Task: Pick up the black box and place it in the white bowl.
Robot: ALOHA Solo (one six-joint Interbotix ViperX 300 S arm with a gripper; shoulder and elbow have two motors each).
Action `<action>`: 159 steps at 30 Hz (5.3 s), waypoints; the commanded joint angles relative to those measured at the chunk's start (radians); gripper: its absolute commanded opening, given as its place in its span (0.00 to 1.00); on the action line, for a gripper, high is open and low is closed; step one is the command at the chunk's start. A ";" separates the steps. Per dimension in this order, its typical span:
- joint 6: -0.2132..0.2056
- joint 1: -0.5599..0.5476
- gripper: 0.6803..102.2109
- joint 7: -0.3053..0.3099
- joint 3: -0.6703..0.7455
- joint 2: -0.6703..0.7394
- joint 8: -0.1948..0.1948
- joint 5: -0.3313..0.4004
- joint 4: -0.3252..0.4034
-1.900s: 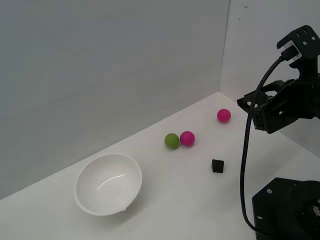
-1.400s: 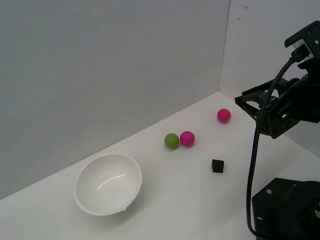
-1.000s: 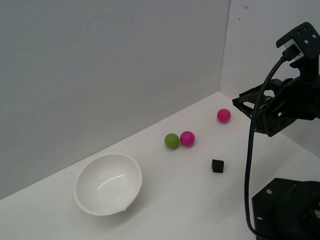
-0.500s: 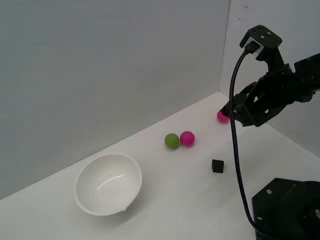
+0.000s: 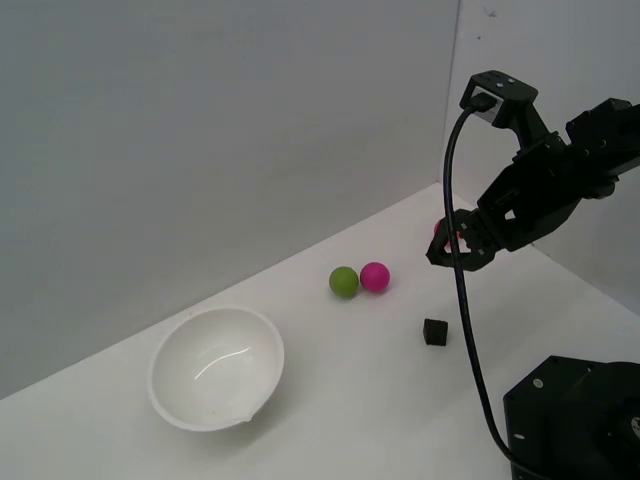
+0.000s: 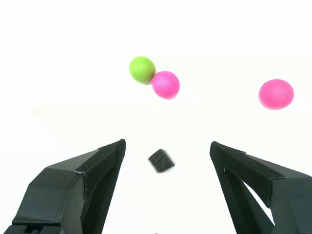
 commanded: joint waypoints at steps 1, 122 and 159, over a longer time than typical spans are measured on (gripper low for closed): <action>-0.023 0.002 0.98 0.026 -0.003 -0.005 0.002 -0.012 -0.011; 0.012 -0.140 0.02 0.028 -0.380 -0.383 -0.060 -0.135 -0.132; 0.012 -0.472 0.02 -0.061 -0.356 -0.357 -0.252 -0.328 -0.322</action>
